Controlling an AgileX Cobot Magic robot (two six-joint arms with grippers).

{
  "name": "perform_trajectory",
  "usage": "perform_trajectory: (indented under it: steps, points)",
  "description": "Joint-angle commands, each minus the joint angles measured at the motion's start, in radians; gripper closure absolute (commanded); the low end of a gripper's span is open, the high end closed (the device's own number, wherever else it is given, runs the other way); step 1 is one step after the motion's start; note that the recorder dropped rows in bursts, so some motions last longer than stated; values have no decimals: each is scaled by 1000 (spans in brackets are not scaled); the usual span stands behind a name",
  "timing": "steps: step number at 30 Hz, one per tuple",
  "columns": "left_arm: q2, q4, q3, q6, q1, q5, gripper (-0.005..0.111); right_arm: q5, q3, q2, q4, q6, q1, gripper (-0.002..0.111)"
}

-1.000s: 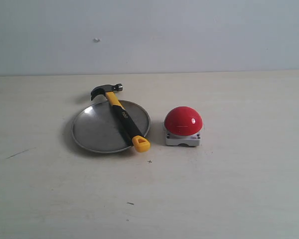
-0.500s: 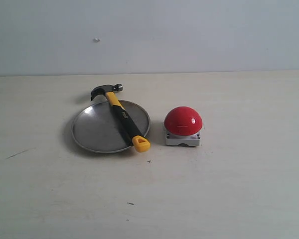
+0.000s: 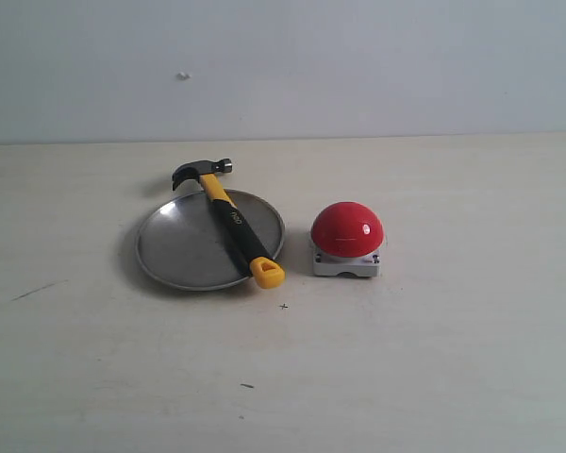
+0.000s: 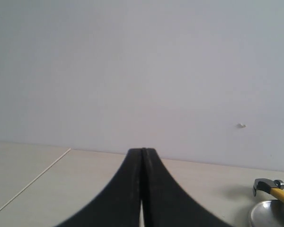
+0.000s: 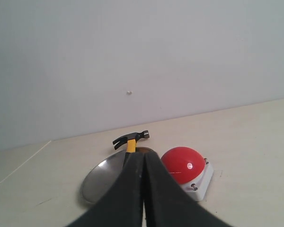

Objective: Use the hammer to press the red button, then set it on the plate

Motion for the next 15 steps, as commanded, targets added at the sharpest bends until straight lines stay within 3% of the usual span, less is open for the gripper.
perform_trajectory:
  steps: [1, 15]
  points:
    - [-6, 6, 2, -5, 5, -4, 107, -7, 5, -4, -5, -9, 1, 108]
    - [-6, 6, 2, -5, 5, -4, 107, -60, 5, -8, -12, -15, -21, 108]
